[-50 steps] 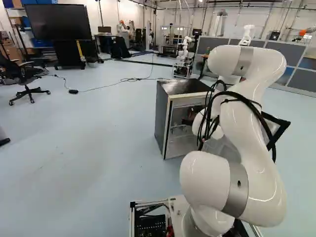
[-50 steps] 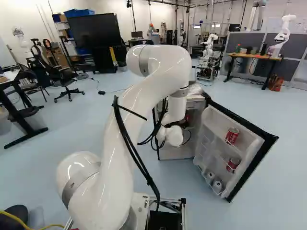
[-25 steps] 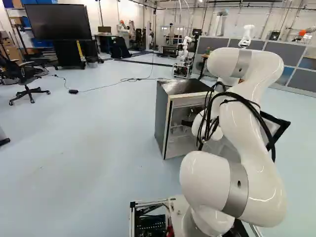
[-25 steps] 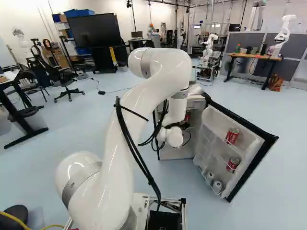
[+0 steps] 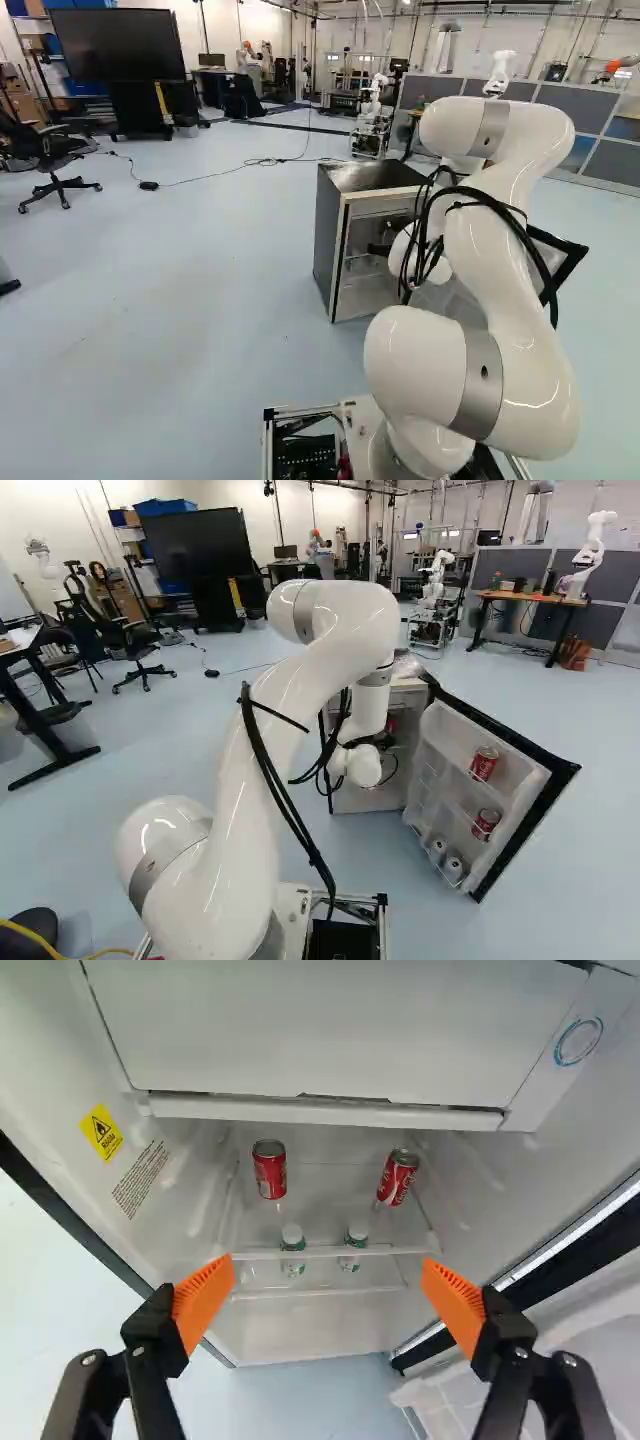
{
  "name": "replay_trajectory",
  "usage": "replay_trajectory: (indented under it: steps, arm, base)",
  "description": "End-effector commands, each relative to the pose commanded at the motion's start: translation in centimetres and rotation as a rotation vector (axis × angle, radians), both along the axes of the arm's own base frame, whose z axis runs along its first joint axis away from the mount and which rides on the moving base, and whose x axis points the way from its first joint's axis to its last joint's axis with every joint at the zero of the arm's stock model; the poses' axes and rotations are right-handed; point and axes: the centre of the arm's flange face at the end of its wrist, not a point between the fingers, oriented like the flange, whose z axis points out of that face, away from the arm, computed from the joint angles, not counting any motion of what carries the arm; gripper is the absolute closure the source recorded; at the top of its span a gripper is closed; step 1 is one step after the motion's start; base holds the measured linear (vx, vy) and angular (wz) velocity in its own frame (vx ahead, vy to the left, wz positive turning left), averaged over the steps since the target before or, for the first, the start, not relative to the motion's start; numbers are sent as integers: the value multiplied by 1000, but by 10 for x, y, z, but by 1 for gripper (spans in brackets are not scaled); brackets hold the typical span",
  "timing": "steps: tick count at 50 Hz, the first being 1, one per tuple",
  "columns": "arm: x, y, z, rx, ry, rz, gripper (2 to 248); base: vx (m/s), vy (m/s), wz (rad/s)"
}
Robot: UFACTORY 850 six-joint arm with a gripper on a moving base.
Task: Grab a drink from the fridge
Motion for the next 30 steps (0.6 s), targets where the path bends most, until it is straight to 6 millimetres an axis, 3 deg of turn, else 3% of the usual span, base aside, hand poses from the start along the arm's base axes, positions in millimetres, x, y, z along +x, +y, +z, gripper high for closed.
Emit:
replay_trajectory:
  steps: [13, 30]
  arm:
    - [0, 1, 0, 0, 0, 1, 3]
    - [7, 16, 0, -1, 2, 10, 3]
  base:
    - [0, 0, 0]
    - [0, 0, 0]
